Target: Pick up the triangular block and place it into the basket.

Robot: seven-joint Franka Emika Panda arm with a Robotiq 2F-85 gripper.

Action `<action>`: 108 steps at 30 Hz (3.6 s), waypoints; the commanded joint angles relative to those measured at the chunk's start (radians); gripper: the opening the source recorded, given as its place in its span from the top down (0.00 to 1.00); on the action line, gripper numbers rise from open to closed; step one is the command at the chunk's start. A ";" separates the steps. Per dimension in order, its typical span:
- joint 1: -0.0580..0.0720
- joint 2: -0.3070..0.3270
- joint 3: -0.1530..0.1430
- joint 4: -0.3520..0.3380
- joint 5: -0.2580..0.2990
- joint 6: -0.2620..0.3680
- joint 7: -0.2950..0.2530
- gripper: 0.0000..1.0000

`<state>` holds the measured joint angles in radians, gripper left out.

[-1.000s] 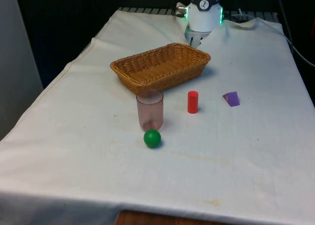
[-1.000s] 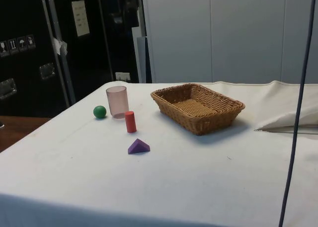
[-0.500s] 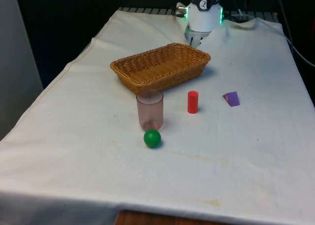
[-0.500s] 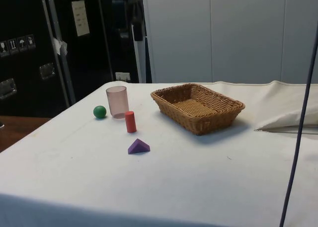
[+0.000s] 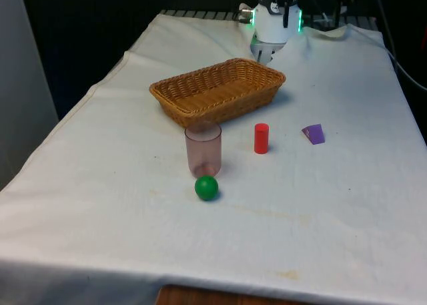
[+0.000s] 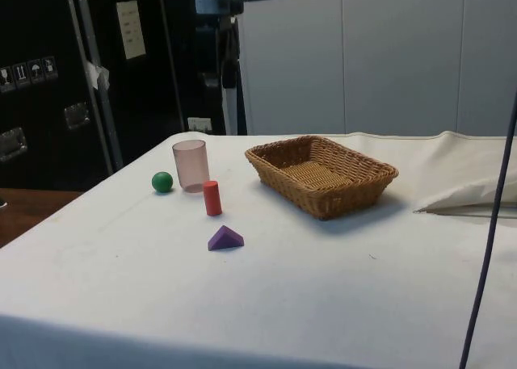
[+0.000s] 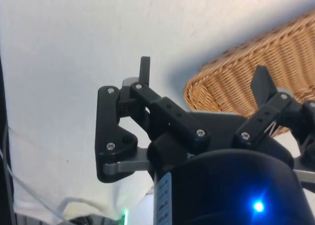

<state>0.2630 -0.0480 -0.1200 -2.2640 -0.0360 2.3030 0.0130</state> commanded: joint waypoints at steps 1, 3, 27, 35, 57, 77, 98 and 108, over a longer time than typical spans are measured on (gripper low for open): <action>0.002 -0.001 0.004 -0.018 -0.006 0.032 0.001 0.00; 0.002 0.002 0.009 -0.034 -0.005 0.056 -0.001 0.00; 0.000 0.158 0.076 -0.082 -0.007 0.270 -0.001 0.00; -0.002 0.225 0.071 -0.076 -0.002 0.320 -0.010 0.00; -0.003 0.411 0.068 0.004 0.002 0.398 -0.006 0.00; -0.002 0.481 0.065 0.013 -0.001 0.456 -0.002 0.00; 0.000 0.508 0.062 0.013 -0.003 0.498 -0.002 0.65; -0.004 0.457 0.069 -0.003 0.002 0.460 -0.010 0.67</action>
<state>0.2600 0.4310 -0.0540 -2.2560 -0.0360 2.7770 0.0050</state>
